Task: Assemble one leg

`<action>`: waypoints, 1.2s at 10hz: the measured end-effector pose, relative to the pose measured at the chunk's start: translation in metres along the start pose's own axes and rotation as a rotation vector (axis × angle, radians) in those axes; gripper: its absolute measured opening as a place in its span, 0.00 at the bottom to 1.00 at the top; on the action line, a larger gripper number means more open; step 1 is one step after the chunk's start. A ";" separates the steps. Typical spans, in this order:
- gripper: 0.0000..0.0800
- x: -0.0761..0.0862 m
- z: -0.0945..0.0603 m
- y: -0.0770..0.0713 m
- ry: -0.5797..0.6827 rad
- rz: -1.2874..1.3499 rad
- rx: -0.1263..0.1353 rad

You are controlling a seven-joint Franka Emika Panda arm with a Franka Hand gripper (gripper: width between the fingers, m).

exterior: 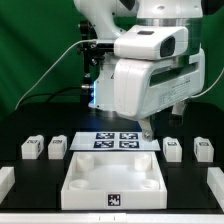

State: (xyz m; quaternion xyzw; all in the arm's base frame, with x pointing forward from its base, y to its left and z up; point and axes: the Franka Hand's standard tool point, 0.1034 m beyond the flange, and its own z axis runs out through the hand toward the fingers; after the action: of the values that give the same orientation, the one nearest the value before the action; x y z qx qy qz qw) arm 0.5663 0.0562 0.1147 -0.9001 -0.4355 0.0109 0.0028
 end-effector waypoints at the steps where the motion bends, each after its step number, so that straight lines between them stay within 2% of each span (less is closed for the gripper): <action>1: 0.81 0.000 0.000 0.000 0.000 0.000 0.000; 10: 0.81 -0.001 0.001 0.000 0.005 -0.036 -0.004; 11: 0.81 -0.013 0.011 -0.008 0.027 -0.079 -0.022; 12: 0.81 -0.035 0.023 -0.028 0.026 -0.148 -0.024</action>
Offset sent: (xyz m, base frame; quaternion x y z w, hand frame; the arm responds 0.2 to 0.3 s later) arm 0.0000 0.0000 0.0000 0.0000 0.0000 0.0000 1.0000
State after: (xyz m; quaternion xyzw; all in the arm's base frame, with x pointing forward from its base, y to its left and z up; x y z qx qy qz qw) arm 0.5220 0.0466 0.0927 -0.8656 -0.5007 -0.0061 -0.0016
